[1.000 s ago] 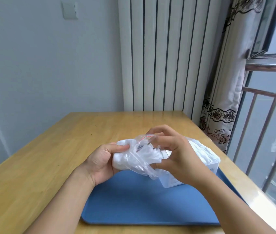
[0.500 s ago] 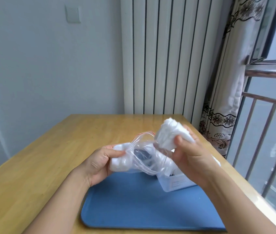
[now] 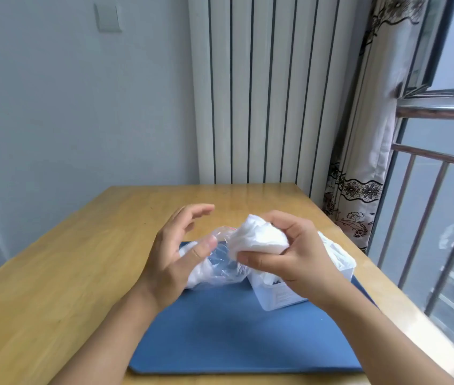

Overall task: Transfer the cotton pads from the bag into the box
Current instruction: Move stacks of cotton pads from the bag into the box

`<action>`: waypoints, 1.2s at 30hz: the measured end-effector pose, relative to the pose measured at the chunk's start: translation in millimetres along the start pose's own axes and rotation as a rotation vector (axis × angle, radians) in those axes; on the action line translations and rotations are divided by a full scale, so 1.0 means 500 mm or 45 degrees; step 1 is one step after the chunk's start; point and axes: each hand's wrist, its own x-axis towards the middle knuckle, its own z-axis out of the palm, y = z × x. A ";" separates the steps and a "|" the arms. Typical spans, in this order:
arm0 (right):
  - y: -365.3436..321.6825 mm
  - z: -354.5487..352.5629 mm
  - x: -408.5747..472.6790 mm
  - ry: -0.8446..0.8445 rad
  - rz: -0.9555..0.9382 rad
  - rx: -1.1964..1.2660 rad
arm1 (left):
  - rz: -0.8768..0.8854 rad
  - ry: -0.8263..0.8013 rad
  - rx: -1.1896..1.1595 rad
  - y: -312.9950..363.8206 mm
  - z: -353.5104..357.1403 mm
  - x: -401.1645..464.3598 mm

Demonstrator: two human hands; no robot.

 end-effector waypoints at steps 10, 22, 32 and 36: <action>-0.003 0.040 -0.017 0.114 -0.166 -0.167 | -0.169 -0.051 -0.515 0.050 0.099 -0.019; -0.004 0.062 -0.035 -0.083 -0.164 -0.102 | -0.210 0.112 -0.515 0.038 0.106 -0.014; 0.015 0.032 -0.011 0.367 -0.480 -0.548 | -0.116 0.170 -0.322 0.041 0.092 -0.012; 0.018 0.024 -0.006 0.293 -0.434 -0.502 | -0.175 0.043 -0.421 0.047 0.085 -0.010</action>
